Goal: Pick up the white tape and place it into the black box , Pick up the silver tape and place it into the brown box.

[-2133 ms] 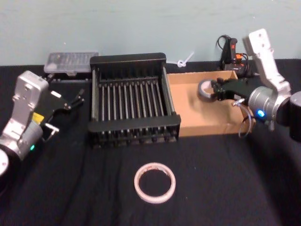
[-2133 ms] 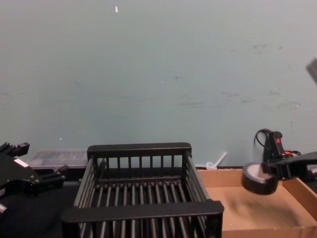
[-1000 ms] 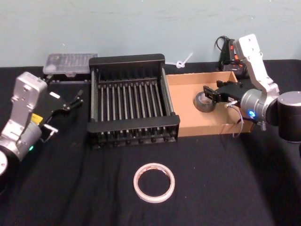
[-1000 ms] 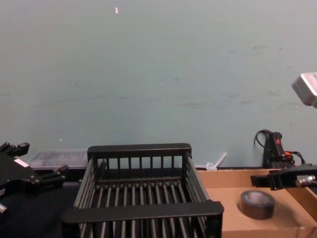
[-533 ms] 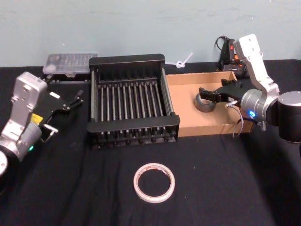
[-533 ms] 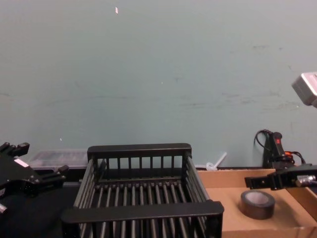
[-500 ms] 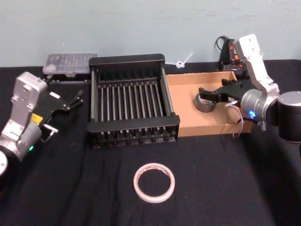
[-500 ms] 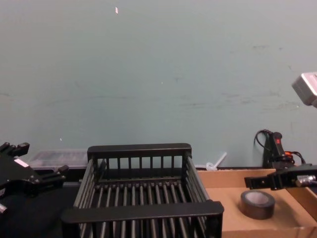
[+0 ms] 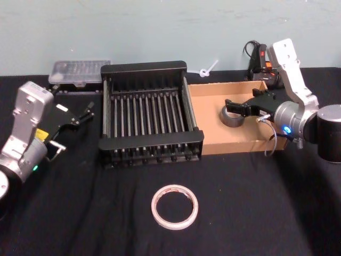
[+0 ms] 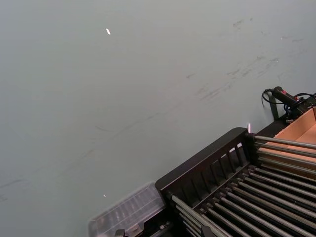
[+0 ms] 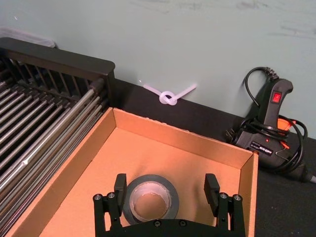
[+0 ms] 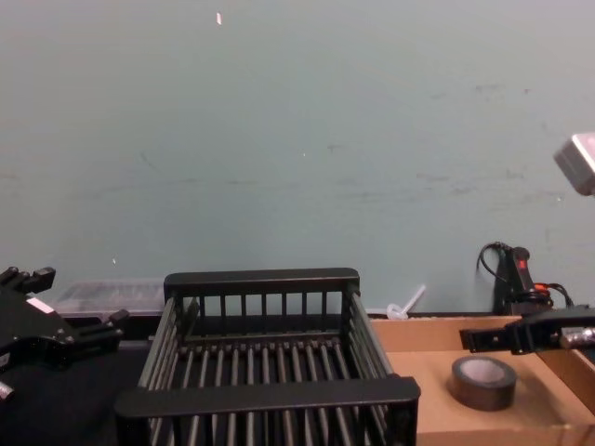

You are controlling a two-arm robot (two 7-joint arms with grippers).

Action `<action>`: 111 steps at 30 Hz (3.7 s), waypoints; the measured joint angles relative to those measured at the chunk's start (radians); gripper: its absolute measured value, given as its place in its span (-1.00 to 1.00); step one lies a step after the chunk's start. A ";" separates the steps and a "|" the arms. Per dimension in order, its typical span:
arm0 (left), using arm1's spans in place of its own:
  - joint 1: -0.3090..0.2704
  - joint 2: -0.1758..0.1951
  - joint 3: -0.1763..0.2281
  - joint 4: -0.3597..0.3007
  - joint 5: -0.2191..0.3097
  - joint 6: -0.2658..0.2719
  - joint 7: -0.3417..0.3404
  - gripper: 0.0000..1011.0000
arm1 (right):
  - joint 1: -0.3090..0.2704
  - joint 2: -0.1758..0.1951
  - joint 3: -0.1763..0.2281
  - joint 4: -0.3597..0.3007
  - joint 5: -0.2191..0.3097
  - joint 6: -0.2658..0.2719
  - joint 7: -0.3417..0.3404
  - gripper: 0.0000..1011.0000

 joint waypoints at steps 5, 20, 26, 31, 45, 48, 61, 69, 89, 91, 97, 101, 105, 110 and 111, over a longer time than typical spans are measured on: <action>0.000 0.000 0.000 0.000 0.000 0.000 0.000 0.98 | -0.028 0.009 0.018 -0.042 -0.003 -0.005 0.011 0.98; 0.000 0.000 0.000 0.000 0.000 0.000 0.000 0.98 | -0.232 0.124 0.066 -0.321 0.020 -0.035 0.078 0.98; 0.000 0.000 0.000 0.000 0.000 0.000 0.000 0.98 | -0.318 0.186 0.075 -0.421 0.042 -0.051 0.113 0.98; 0.000 0.000 0.000 0.000 0.000 0.000 0.000 0.98 | -0.367 0.229 0.075 -0.476 0.058 -0.055 0.134 0.98; 0.000 0.000 0.000 0.000 0.000 0.000 0.000 0.98 | -0.407 0.278 -0.031 -0.516 0.079 -0.041 0.210 0.98; 0.000 0.000 0.000 0.000 0.000 0.000 0.000 0.98 | -0.390 0.274 -0.071 -0.503 0.078 -0.039 0.228 0.98; 0.000 0.000 0.000 0.000 0.000 0.000 0.000 0.98 | -0.325 0.251 -0.184 -0.455 0.059 -0.052 0.264 0.98; 0.000 0.000 0.000 0.000 0.000 0.000 0.000 0.98 | -0.295 0.239 -0.225 -0.428 0.036 -0.089 0.272 0.98; 0.000 0.000 0.000 0.000 0.000 0.000 0.000 0.98 | -0.252 0.216 -0.288 -0.367 0.025 -0.119 0.316 0.98; 0.000 0.000 0.000 0.000 0.000 0.000 0.000 0.98 | -0.251 0.216 -0.292 -0.364 0.025 -0.116 0.316 0.98; 0.000 0.000 0.000 0.000 0.000 0.000 0.000 0.98 | -0.249 0.212 -0.297 -0.355 0.026 -0.109 0.316 0.98; 0.000 0.000 0.000 0.000 0.000 0.000 0.000 0.98 | -0.249 0.209 -0.298 -0.352 0.029 -0.105 0.311 0.98; 0.000 0.000 0.000 0.000 0.000 0.000 0.000 0.98 | -0.249 0.208 -0.297 -0.352 0.030 -0.103 0.305 0.98; 0.000 0.000 0.000 0.000 0.000 0.000 0.000 0.98 | -0.249 0.205 -0.292 -0.350 0.031 -0.105 0.294 0.98; 0.000 0.000 0.000 0.000 0.000 0.000 0.000 0.98 | -0.249 0.204 -0.291 -0.350 0.030 -0.106 0.292 0.98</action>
